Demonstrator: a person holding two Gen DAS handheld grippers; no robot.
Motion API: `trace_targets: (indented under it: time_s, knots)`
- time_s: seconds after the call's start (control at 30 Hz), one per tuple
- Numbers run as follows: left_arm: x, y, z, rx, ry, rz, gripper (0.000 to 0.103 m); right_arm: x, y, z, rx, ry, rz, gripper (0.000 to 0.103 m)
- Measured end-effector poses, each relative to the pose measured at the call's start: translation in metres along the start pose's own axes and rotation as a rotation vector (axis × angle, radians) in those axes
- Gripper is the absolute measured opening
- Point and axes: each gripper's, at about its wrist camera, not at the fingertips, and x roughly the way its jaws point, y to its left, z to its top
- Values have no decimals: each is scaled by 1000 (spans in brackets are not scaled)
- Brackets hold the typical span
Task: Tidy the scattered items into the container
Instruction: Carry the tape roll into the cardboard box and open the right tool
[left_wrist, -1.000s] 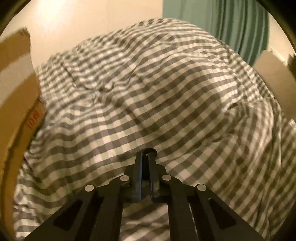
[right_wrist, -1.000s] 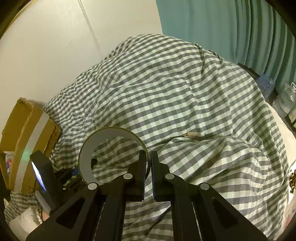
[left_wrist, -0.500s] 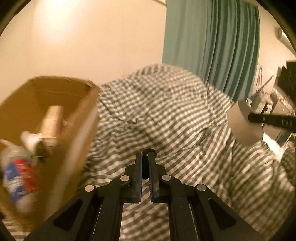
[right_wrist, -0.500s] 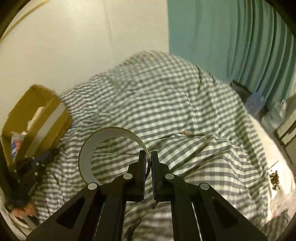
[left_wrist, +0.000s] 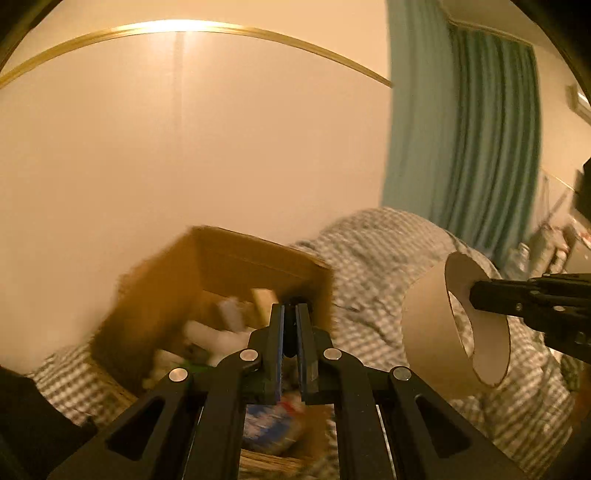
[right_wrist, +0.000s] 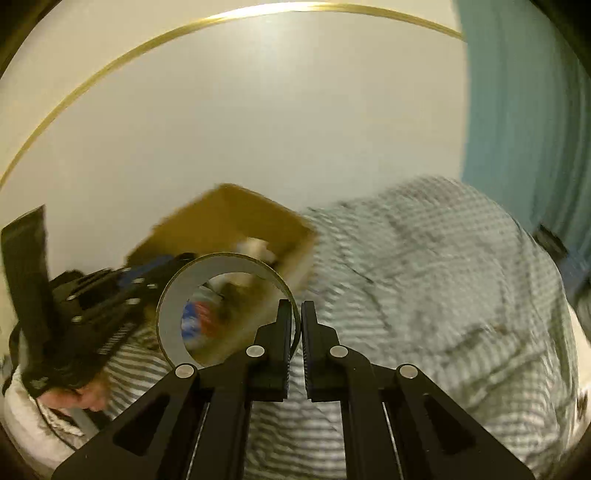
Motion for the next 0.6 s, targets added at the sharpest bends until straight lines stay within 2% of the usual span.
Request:
trace_targets:
  time_s: [0.13, 0.27, 0.47, 0.6]
  knots:
    - [17, 42, -3, -53, -26, 74, 6, 28, 45, 27, -71, -24, 33, 5]
    - [49, 81, -15, -127, -8, 137, 6, 69, 65, 39, -101, -21, 36, 5]
    - [81, 108, -22, -168, -3, 146, 6, 139, 80, 50, -112, 17, 30, 5]
    - [81, 123, -28, -217, 19, 114, 8, 169, 83, 57, -95, 19, 12, 9]
